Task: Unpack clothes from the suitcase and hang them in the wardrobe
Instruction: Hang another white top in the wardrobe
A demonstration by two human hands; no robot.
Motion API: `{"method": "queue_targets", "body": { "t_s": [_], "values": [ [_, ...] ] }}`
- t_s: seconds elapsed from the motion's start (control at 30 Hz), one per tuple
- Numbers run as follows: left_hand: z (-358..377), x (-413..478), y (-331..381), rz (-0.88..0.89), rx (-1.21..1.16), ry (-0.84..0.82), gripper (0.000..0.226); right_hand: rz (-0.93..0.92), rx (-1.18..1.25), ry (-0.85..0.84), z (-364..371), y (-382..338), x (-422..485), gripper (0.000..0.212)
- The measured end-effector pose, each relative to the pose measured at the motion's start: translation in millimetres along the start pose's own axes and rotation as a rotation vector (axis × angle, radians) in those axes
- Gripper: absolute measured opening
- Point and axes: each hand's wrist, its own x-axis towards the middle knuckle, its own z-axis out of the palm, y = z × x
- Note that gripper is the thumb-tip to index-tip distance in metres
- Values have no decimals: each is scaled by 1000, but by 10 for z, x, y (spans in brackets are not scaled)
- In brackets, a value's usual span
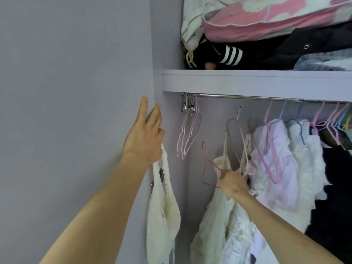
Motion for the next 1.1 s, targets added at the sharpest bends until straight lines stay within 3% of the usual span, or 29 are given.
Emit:
{"method": "queue_targets", "body": {
  "t_s": [0.17, 0.27, 0.33, 0.43, 0.5, 0.57, 0.67, 0.77, 0.9, 1.1],
  "values": [
    [-138, -14, -69, 107, -132, -160, 60, 102, 281, -24, -607, 173, -586, 31],
    [-360, -154, -81, 115, -371, -331, 51, 187, 485, -83, -988, 248, -1021, 36],
    [-595, -240, -20, 15, -764, -522, 39, 193, 551, -108, -1234, 274, -1324, 37],
    [-981, -366, 64, -56, -1628, -871, 21, 188, 665, -63, -1672, 234, -1744, 39],
    [-1177, -505, 175, -209, -2108, -932, 24, 191, 719, -41, -1913, 235, -2036, 41],
    [-1275, -610, 328, -397, -2321, -903, 26, 187, 786, -18, -2096, 256, -2283, 42],
    [-1498, -819, 619, -367, -2376, -1068, 15, 194, 890, 9, -2289, 403, -2693, 43],
    [-1790, -973, 810, -277, -2359, -1177, 29, 202, 972, 2, -2331, 552, -3074, 45],
    [-2223, -1129, 976, -454, -2371, -959, 24, 180, 969, -57, -2239, 784, -3475, 40],
    [-2542, -1199, 856, -96, -2255, -883, 26, 236, 1034, -127, -2442, 1221, -3562, 42]
  ]
}}
